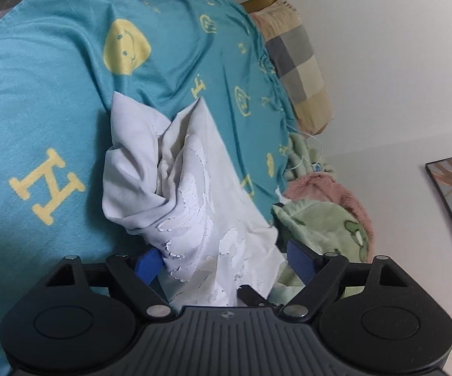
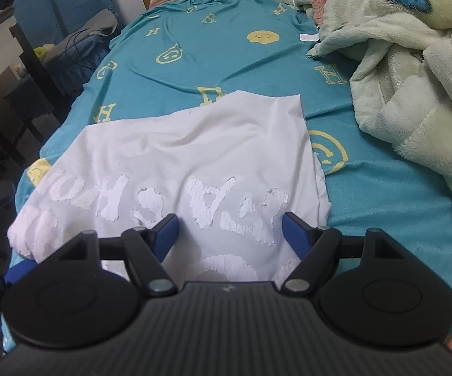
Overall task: Fold clothes
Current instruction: 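Grasp the folded T-shirt bundle with the left gripper and lift it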
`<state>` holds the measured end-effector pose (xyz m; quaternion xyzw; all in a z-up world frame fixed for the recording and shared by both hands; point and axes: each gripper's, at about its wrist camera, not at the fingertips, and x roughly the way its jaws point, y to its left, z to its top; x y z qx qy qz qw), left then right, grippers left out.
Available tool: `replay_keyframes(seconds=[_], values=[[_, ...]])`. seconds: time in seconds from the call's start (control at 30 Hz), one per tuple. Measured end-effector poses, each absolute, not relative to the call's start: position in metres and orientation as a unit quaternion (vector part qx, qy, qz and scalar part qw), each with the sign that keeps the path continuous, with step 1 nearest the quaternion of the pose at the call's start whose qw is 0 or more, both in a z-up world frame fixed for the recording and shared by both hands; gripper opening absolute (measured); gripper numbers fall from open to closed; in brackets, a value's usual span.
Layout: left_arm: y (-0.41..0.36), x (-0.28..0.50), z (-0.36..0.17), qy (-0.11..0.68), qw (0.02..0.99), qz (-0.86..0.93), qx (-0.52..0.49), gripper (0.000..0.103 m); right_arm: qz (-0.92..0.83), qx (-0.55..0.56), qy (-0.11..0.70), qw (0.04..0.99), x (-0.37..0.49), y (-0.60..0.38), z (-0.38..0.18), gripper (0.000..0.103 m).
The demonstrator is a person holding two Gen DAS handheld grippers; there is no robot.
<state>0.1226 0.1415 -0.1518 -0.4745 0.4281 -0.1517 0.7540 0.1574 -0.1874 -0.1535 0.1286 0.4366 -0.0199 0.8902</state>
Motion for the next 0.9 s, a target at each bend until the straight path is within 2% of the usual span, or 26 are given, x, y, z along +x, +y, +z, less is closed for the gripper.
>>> replay_keyframes(seconds=[0.07, 0.13, 0.4, 0.43, 0.5, 0.53, 0.63, 0.9], values=[[0.137, 0.125, -0.162, 0.453, 0.749, -0.133, -0.466, 0.084, -0.020, 0.130, 0.437, 0.890, 0.157, -0.187, -0.154, 0.076], [0.135, 0.128, -0.173, 0.482, 0.739, -0.112, -0.457, 0.078, -0.020, 0.130, 0.437, 0.890, 0.158, -0.187, -0.153, 0.076], [0.148, 0.129, -0.177, 0.448, 0.742, -0.088, -0.490, 0.071, -0.022, 0.129, 0.437, 0.890, 0.158, -0.186, -0.153, 0.076], [0.148, 0.130, -0.177, 0.446, 0.743, -0.087, -0.491, 0.069, -0.023, 0.129, 0.437, 0.890, 0.157, -0.186, -0.153, 0.076], [0.146, 0.131, -0.174, 0.442, 0.753, -0.083, -0.480, 0.055, -0.023, 0.129, 0.436, 0.890, 0.157, -0.186, -0.152, 0.076], [0.146, 0.131, -0.173, 0.438, 0.757, -0.086, -0.478, 0.051, -0.024, 0.130, 0.435, 0.890, 0.157, -0.186, -0.151, 0.076], [0.142, 0.132, -0.164, 0.423, 0.772, -0.096, -0.465, 0.030, -0.027, 0.132, 0.432, 0.892, 0.156, -0.187, -0.149, 0.074], [0.126, 0.133, -0.146, 0.404, 0.803, -0.108, -0.425, 0.025, 0.000, 0.203, 0.382, 0.902, 0.137, -0.183, -0.116, 0.074]])
